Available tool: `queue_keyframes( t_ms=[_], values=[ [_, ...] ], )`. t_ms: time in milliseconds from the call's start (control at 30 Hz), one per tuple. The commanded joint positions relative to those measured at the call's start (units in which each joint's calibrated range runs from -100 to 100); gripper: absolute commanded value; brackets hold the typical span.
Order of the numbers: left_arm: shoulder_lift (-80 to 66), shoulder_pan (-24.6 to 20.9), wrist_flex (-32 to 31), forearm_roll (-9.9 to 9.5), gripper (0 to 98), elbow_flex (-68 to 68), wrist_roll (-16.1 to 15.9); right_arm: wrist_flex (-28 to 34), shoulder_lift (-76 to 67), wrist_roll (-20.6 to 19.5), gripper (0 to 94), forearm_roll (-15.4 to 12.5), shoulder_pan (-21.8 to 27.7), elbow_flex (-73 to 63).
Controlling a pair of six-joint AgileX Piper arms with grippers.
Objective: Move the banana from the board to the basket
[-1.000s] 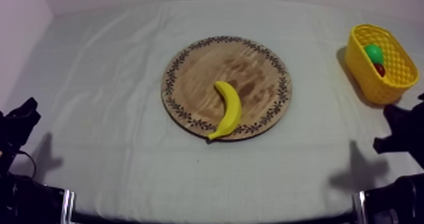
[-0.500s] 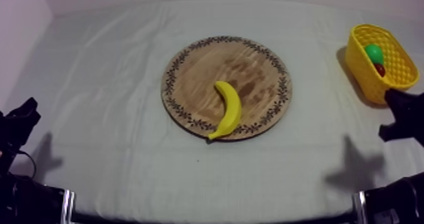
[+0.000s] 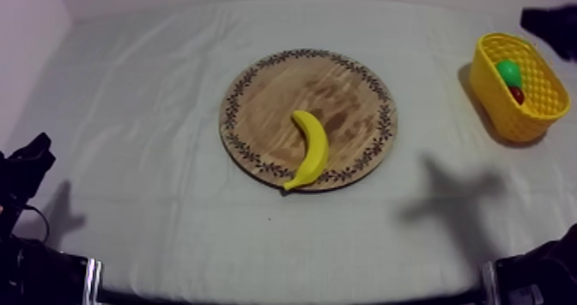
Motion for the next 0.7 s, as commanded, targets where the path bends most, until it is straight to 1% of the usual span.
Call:
queue_keyframes(
  t_ms=[0, 200, 333, 400, 467, 567, 600, 667],
  values=[
    [0.0, 0.0, 0.0, 0.02, 0.1, 0.0, 0.0, 0.5, 8.6, -5.8, 5.3, 0.8, -2.4, -8.8],
    [0.0, 0.0, 0.0, 0.02, 0.1, 0.0, 0.0, 1.5, 18.6, -10.0, 6.1, 2.2, -6.5, -13.7],
    [0.0, 0.0, 0.0, 0.02, 0.1, 0.0, 0.0, 1.7, 25.0, -11.8, 6.7, 2.7, -8.2, -15.9],
    [0.0, 0.0, 0.0, 0.02, 0.1, 0.0, 0.0, 1.6, 27.6, -13.0, 7.1, 3.6, -9.2, -15.9],
    [0.0, 0.0, 0.0, 0.02, 0.1, 0.0, 0.0, 1.7, 29.3, -15.9, 7.5, 6.2, -11.3, -14.5],
    [0.0, 0.0, 0.0, 0.02, 0.1, 0.0, 0.0, 2.2, 30.8, -21.5, 8.2, 11.5, -15.6, -10.4],
    [0.0, 0.0, 0.0, 0.02, 0.1, 0.0, 0.0, 2.2, 31.3, -22.8, 8.4, 12.7, -16.7, -9.2],
    [0.0, 0.0, 0.0, 0.02, 0.1, 0.0, 0.0, 1.3, 32.3, -24.0, 8.6, 13.4, -17.9, -7.1]
  ],
)
